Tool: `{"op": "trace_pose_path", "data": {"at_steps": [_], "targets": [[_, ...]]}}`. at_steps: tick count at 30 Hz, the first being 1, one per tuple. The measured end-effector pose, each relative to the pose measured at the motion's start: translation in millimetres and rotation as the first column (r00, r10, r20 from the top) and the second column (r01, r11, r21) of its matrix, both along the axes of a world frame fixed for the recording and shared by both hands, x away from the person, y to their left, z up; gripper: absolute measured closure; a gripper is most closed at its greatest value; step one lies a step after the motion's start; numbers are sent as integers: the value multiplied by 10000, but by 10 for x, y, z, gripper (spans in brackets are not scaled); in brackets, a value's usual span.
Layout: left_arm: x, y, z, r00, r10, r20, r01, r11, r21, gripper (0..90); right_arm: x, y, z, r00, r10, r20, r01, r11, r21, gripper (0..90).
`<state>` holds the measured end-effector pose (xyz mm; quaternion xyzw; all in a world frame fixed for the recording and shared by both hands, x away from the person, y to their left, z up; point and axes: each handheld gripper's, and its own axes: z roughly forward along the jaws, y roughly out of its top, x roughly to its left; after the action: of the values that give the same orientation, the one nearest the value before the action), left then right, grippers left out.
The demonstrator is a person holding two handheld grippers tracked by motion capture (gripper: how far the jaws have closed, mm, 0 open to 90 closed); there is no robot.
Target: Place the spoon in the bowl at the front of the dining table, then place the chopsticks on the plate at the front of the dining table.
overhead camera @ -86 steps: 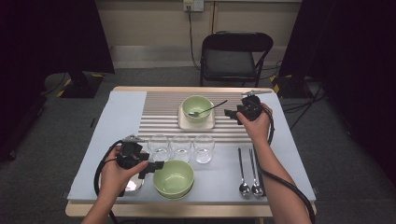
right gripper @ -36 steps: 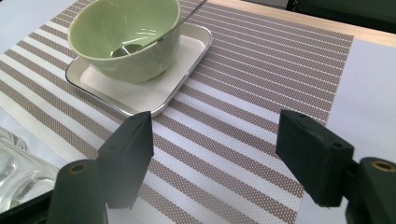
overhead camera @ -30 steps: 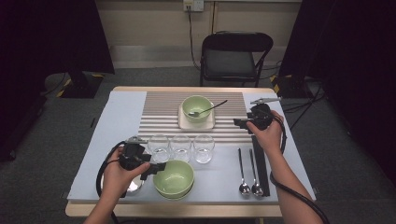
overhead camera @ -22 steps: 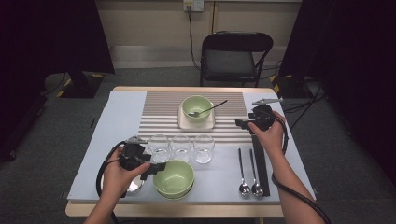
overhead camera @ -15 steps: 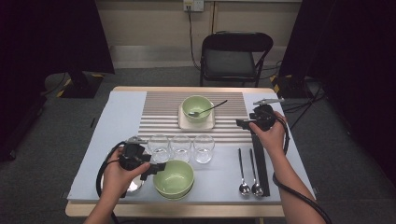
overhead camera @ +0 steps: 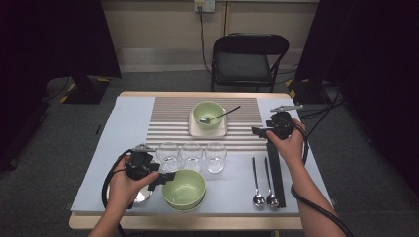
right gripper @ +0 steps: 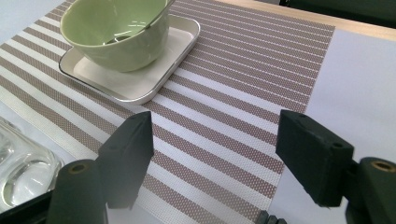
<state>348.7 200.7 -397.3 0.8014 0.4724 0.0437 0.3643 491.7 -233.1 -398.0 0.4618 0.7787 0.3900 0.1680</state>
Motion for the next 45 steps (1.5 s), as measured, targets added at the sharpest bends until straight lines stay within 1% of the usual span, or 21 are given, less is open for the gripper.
{"op": "trace_pose_path", "data": {"at_steps": [2,6,10,12,15,17,21,22,25,29,33,34,36,39,40,45], "targets": [[1,14,-1,10000,-55,30,55,10000,22,263,1,-3,-10,10000,2,-29,-2,10000,7,272],[-7,23,-6,10000,1,17,-1,10000,12,263,0,3,-29,10000,19,-87,-19,10000,27,272],[-15,24,-22,10000,-56,-41,56,10000,35,263,8,13,-43,9999,37,-114,-37,10000,13,272],[-15,20,-16,10000,11,-20,-11,10000,8,263,12,25,-45,10000,55,-71,-54,10000,58,272],[-13,16,-15,10000,-7,-12,7,10000,-11,263,10,28,-44,9999,112,-60,-112,9999,-11,272],[-12,18,-19,10000,-34,17,34,10000,45,263,10,27,-44,9999,108,-66,-108,9999,-2,272],[-12,19,-10,10000,-11,31,11,10000,41,263,19,8,-42,9999,112,-30,-112,9999,9,273],[-9,20,-1,10000,39,57,-39,10000,-25,263,12,0,-48,9999,130,-56,-130,9999,-8,272],[2,17,10,10000,-6,74,7,10000,-26,263,5,-19,-46,9999,113,-44,-113,9999,-35,272],[4,9,7,10000,-19,62,19,10000,-9,263,-6,-56,-38,10000,59,-72,-59,10000,2,272],[0,14,-8,10000,-25,4,25,10000,-12,263,-25,-99,-34,10000,-7,-2,7,10000,-11,272],[2,11,-10,10000,20,28,-20,10000,-36,263,-39,-118,-31,10000,-73,-61,74,9999,138,272],[7,10,1,10000,7,17,-7,10000,-62,263,-43,-132,-31,10000,-53,26,53,9999,99,273],[8,-8,3,10000,-31,22,31,10000,-64,263,-58,-149,-36,10000,-81,25,80,9999,138,272],[9,-18,2,10000,-79,14,79,10000,28,263,-75,-160,-42,10000,-81,-23,81,10000,56,272],[0,-34,4,10000,-72,22,72,10000,-12,263,-104,-195,-81,9998,-150,-99,150,9999,36,272]]}}
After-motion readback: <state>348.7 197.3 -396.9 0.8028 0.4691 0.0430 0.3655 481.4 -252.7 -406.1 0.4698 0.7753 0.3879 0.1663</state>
